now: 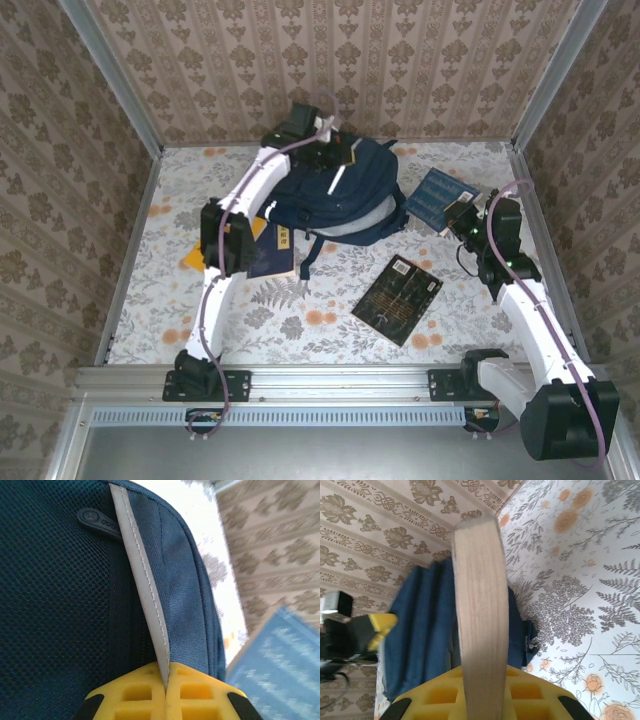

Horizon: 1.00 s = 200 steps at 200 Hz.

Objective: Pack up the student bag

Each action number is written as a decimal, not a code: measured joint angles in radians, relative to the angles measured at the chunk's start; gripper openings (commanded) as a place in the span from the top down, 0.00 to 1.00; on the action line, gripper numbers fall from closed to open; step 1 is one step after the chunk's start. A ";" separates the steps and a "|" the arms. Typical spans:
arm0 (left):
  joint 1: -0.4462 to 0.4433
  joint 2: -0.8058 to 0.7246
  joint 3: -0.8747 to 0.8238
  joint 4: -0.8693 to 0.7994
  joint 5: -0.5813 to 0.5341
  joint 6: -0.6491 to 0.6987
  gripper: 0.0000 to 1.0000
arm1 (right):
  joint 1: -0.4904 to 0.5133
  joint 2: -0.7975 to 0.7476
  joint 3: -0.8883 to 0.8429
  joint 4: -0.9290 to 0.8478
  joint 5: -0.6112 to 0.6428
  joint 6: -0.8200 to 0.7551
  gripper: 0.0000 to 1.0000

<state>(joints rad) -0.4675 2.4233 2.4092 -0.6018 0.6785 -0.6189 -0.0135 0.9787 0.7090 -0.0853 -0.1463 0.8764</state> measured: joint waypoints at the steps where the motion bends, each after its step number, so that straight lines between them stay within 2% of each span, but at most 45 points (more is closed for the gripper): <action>1: 0.005 -0.005 -0.002 0.004 0.004 -0.005 1.00 | 0.000 0.001 0.000 0.000 -0.002 0.001 1.00; 30: 0.076 -0.092 -0.040 0.080 0.067 -0.097 1.00 | 0.005 0.097 -0.006 0.121 -0.104 0.052 1.00; 55: 0.098 -0.120 -0.070 0.131 0.097 -0.160 1.00 | 0.027 0.231 0.004 0.253 -0.207 0.116 1.00; 99: 0.102 -0.122 -0.110 0.171 0.132 -0.228 1.00 | 0.156 0.554 0.189 0.453 -0.359 0.222 1.00; 128: 0.103 -0.122 -0.119 0.196 0.140 -0.252 1.00 | 0.245 0.763 0.336 0.576 -0.393 0.298 1.00; 161: 0.103 -0.122 -0.127 0.210 0.146 -0.265 1.00 | 0.328 1.021 0.515 0.626 -0.354 0.381 1.00; 166: 0.104 -0.122 -0.127 0.211 0.146 -0.267 1.00 | 0.339 1.059 0.544 0.626 -0.347 0.392 0.96; 170: 0.105 -0.122 -0.128 0.211 0.148 -0.268 1.00 | 0.346 1.086 0.567 0.626 -0.337 0.393 0.89; 183: 0.109 -0.122 -0.129 0.214 0.149 -0.271 1.00 | 0.374 1.181 0.663 0.612 -0.311 0.399 0.56; 189: 0.111 -0.123 -0.130 0.215 0.150 -0.272 1.00 | 0.384 1.215 0.708 0.593 -0.301 0.392 0.47; 200: 0.116 -0.124 -0.132 0.220 0.152 -0.273 1.00 | 0.399 1.268 0.787 0.551 -0.290 0.371 0.38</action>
<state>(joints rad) -0.3515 2.2997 2.2772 -0.3813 0.8307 -0.8921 0.3855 2.2463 1.4963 0.4656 -0.4358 1.2472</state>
